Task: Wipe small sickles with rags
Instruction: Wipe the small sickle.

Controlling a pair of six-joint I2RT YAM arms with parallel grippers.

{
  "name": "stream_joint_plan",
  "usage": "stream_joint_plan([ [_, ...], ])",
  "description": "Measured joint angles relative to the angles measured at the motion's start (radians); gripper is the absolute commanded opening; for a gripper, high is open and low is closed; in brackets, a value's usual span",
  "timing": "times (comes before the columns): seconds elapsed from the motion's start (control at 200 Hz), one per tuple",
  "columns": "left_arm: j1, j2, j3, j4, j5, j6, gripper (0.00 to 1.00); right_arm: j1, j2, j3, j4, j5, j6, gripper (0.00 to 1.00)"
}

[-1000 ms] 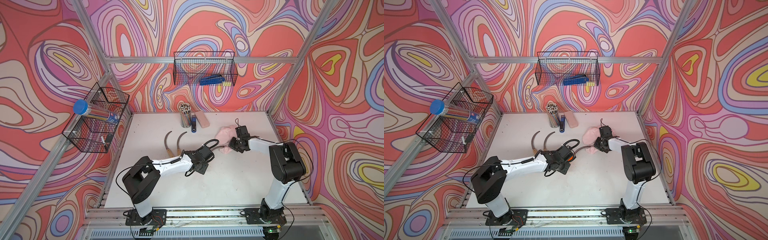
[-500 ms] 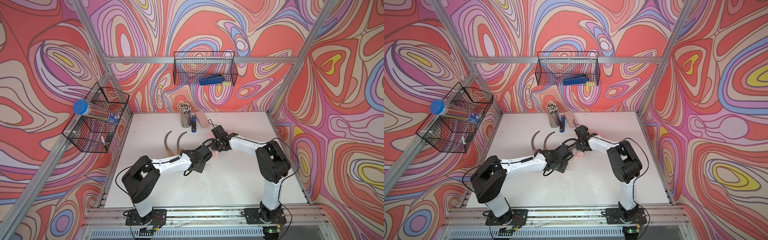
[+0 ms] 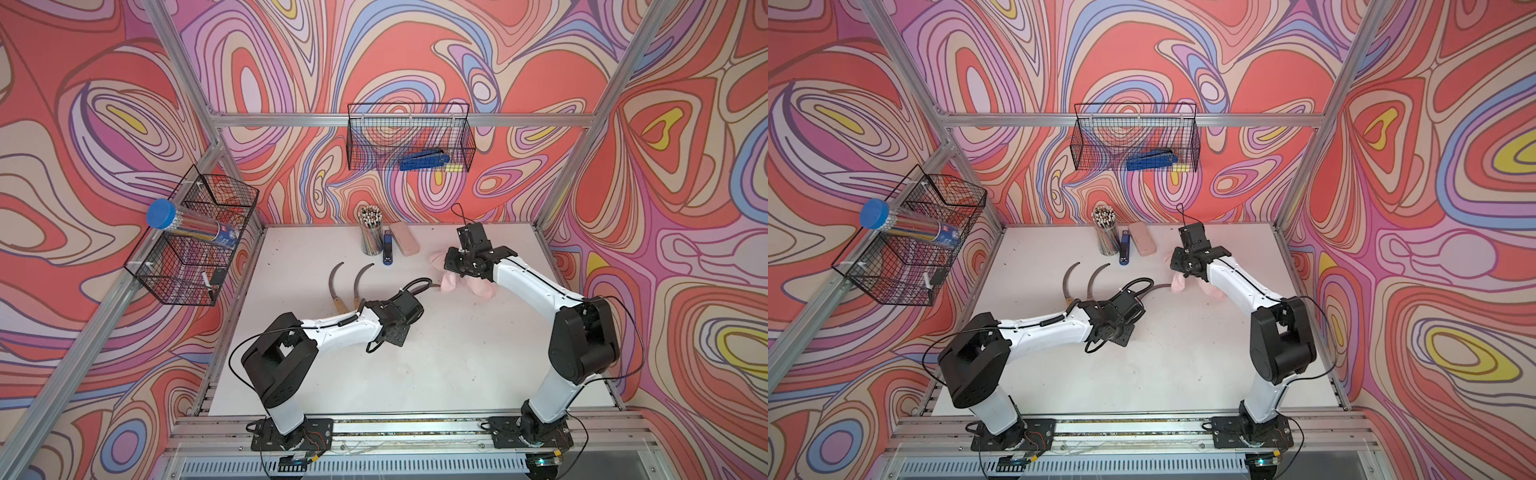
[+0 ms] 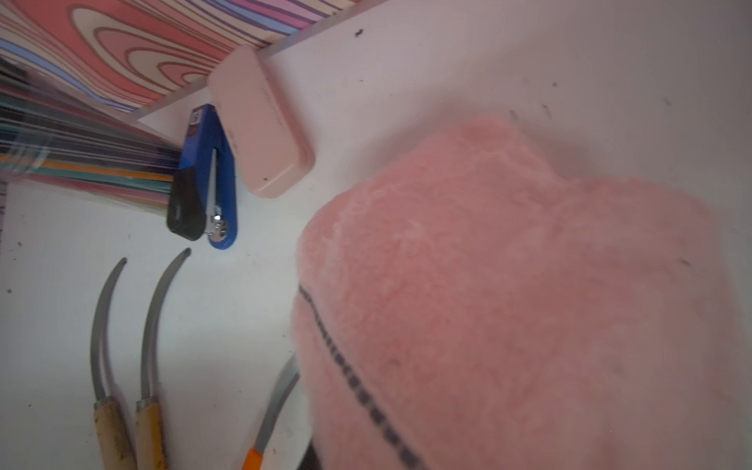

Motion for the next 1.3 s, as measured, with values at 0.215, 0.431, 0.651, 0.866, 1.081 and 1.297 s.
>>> stream_joint_plan([
  [0.215,0.0,-0.023,-0.013,0.002,0.01,0.0,0.0,0.074,0.209,0.105,0.009,-0.12,-0.063,0.0],
  [0.431,0.0,-0.023,-0.013,0.002,0.014,0.0,0.0,0.163,0.312,0.18,-0.024,-0.19,-0.128,0.0],
  [0.651,0.0,-0.023,-0.013,0.001,0.016,0.0,0.0,0.208,0.313,0.16,0.009,-0.273,-0.119,0.0],
  [0.866,0.0,-0.023,-0.013,0.0,0.016,0.0,0.0,0.196,0.371,0.164,-0.019,-0.249,-0.082,0.0],
  [1.081,-0.001,-0.023,-0.013,0.007,0.026,0.001,0.0,0.106,0.399,0.156,-0.022,-0.24,-0.042,0.0],
  [1.297,-0.003,-0.022,-0.003,0.087,0.047,0.018,0.0,-0.024,0.352,0.097,-0.037,-0.227,-0.023,0.0],
])
